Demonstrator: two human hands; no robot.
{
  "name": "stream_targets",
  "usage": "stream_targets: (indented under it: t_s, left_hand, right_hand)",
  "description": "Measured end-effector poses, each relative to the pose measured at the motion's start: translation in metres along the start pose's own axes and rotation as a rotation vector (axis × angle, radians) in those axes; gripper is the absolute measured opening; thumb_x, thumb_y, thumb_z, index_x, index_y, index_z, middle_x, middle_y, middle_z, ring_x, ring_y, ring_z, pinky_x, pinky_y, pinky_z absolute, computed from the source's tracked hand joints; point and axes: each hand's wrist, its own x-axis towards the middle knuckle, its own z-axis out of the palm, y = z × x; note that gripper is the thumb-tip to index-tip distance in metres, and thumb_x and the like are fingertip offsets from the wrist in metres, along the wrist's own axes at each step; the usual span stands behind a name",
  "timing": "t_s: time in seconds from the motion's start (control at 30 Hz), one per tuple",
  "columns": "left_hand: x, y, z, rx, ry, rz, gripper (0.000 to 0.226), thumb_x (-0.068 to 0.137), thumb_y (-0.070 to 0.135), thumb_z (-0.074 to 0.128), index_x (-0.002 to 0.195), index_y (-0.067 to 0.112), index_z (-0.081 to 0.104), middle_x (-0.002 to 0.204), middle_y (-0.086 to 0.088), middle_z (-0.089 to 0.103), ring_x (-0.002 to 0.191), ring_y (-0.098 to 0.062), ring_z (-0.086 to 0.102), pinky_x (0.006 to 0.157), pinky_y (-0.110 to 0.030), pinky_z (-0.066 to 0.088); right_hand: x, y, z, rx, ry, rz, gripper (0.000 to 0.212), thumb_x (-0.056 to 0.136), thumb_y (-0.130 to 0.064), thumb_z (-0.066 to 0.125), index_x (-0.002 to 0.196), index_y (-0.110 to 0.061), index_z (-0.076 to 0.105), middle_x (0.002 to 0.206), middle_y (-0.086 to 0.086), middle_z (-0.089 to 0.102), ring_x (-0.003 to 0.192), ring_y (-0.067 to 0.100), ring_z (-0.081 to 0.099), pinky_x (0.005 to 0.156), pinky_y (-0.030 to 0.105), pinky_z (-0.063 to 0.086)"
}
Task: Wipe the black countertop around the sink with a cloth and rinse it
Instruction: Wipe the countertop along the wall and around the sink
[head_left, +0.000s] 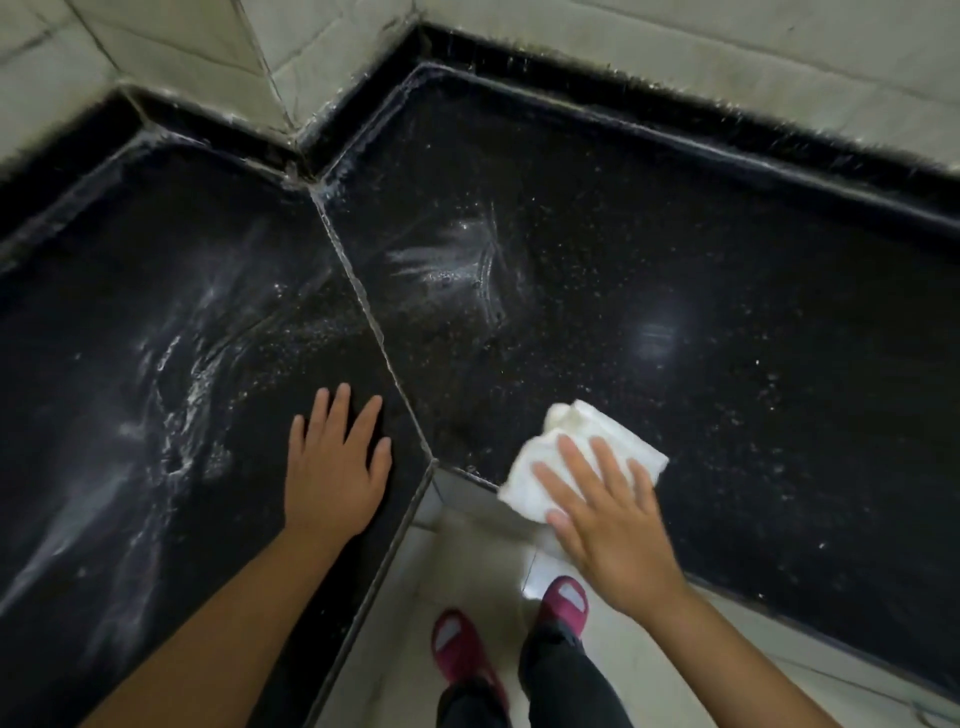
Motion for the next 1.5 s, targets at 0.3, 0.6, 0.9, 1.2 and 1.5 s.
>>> stream_targets:
  t_s: [0.3, 0.6, 0.9, 1.2, 1.5]
  left_hand:
    - [0.003, -0.002, 0.0, 0.001, -0.035, -0.012, 0.067, 0.083, 0.046, 0.015, 0.134, 0.016, 0.046, 0.145, -0.015, 0.036, 0.137, -0.032, 0.025, 0.11, -0.052, 0.015]
    - [0.007, -0.002, -0.002, 0.122, -0.004, 0.018, 0.051, 0.082, 0.036, 0.033, 0.115, 0.013, 0.063, 0.123, -0.018, 0.059, 0.116, -0.038, 0.053, 0.09, -0.059, 0.039]
    - [0.008, -0.005, 0.001, 0.132, 0.012, 0.017, 0.049, 0.08, 0.037, 0.033, 0.112, 0.017, 0.065, 0.122, -0.014, 0.06, 0.115, -0.035, 0.055, 0.088, -0.06, 0.04]
    - [0.01, -0.01, 0.012, 0.099, 0.134, 0.035, 0.05, 0.08, 0.038, 0.034, 0.116, 0.018, 0.062, 0.127, -0.013, 0.057, 0.124, -0.03, 0.042, 0.098, -0.049, 0.019]
    - [0.01, -0.01, 0.016, 0.07, 0.174, 0.032, 0.051, 0.08, 0.038, 0.034, 0.117, 0.017, 0.062, 0.128, -0.013, 0.056, 0.125, -0.026, 0.032, 0.099, -0.048, 0.017]
  right_hand:
    - [0.017, 0.054, -0.04, 0.149, -0.19, 0.65, 0.052, 0.098, -0.046, 0.01, 0.147, -0.034, -0.002, 0.155, -0.002, -0.016, 0.143, 0.028, -0.013, 0.112, 0.052, 0.001]
    - [0.108, -0.074, -0.03, 0.032, -0.108, 0.206, 0.059, 0.095, -0.046, -0.005, 0.147, -0.025, 0.011, 0.156, 0.008, 0.01, 0.141, 0.038, 0.009, 0.107, 0.061, 0.016]
    - [0.012, 0.03, -0.037, 0.063, -0.212, 0.485, 0.065, 0.089, -0.053, -0.006, 0.146, -0.032, 0.02, 0.156, 0.002, 0.015, 0.142, 0.029, 0.017, 0.107, 0.054, 0.025]
    - [0.182, -0.011, -0.067, 0.152, -0.169, 0.454, 0.05, 0.101, -0.038, 0.013, 0.148, -0.031, -0.002, 0.156, 0.0, -0.015, 0.143, 0.029, -0.013, 0.112, 0.053, -0.003]
    - [0.038, -0.034, -0.011, -0.061, -0.084, -0.172, 0.047, 0.1, -0.04, 0.005, 0.146, -0.035, 0.015, 0.157, -0.006, 0.003, 0.144, 0.021, 0.001, 0.11, 0.039, 0.005]
